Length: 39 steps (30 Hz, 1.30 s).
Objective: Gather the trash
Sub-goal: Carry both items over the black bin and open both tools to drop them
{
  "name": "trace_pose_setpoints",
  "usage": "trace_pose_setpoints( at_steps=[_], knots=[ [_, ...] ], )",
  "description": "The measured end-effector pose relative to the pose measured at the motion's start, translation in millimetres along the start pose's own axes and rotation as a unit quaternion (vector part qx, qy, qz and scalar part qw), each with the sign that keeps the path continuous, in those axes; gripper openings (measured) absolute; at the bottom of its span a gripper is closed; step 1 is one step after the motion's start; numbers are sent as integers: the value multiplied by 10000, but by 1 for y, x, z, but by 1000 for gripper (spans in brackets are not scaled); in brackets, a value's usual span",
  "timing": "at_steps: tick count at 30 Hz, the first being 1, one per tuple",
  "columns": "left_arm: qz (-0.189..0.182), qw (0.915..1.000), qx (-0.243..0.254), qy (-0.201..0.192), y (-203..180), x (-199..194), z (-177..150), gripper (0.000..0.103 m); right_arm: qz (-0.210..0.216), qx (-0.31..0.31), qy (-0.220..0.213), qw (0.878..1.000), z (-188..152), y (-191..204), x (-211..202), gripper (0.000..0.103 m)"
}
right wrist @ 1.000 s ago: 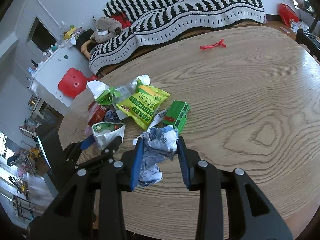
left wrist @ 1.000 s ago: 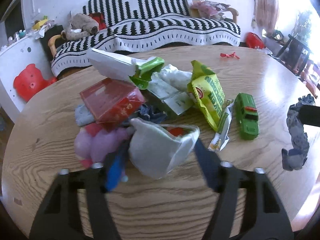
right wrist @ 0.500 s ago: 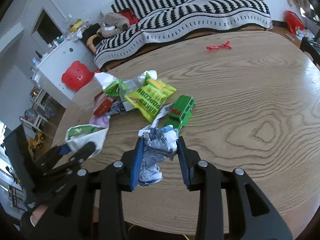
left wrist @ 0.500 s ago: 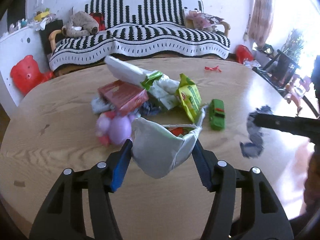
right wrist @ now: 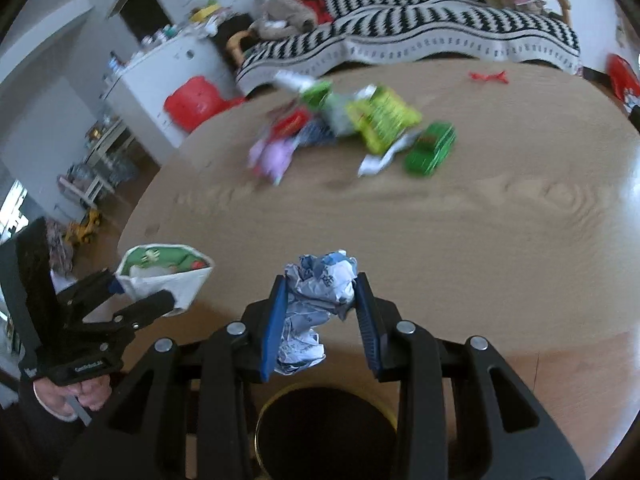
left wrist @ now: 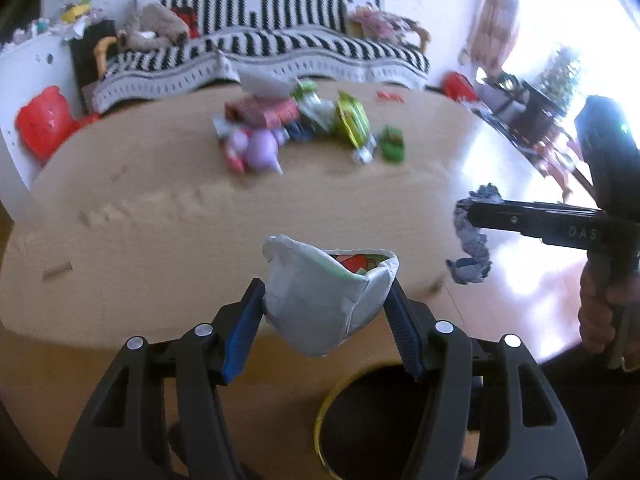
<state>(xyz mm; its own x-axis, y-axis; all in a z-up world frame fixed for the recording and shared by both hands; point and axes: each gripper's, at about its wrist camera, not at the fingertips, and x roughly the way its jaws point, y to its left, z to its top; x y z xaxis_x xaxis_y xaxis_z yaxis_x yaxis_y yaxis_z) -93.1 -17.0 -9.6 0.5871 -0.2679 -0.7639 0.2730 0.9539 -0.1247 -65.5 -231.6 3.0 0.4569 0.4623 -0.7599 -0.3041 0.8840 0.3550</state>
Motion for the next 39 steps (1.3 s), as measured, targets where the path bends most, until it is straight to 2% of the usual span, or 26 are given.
trace_pose_setpoints(
  at_steps=[5,8,13,16,19,26,29,32,35,37,39],
  knots=[
    [-217,9987,177,420,-16,5,-45,59,23,-289,520,9982,-62,22,10,34],
    [-362,9947,245,933,-25,24,-70,59,-63,-406,1046,9937,-99,28,28,34],
    [-648,9734,-17,2196,-34,75,-111,59,-277,-412,1867,9812,-143,27,65,35],
    [-783,9628,-158,2582,-37,92,-125,59,-309,-324,2181,9749,-154,24,81,35],
    [-819,9584,-168,2729,-40,101,-129,59,-287,-142,2355,9714,-161,19,89,35],
    [-806,9569,-148,2788,-41,105,-124,60,-450,-233,2445,9683,-157,19,91,35],
    [-819,9556,-140,2828,-42,107,-125,60,-521,-237,2470,9673,-157,19,92,40],
    [-835,9542,-184,2866,-41,108,-125,64,-665,-242,2396,9683,-154,16,90,48],
    [-813,9543,-218,2867,-41,111,-123,74,-716,-154,2329,9697,-151,9,87,55],
    [-839,9549,-227,2838,-41,110,-121,79,-690,-68,2277,9713,-149,7,84,70],
    [-842,9567,-223,2776,-42,108,-119,81,-702,-42,2156,9739,-145,6,79,70]
  ],
)
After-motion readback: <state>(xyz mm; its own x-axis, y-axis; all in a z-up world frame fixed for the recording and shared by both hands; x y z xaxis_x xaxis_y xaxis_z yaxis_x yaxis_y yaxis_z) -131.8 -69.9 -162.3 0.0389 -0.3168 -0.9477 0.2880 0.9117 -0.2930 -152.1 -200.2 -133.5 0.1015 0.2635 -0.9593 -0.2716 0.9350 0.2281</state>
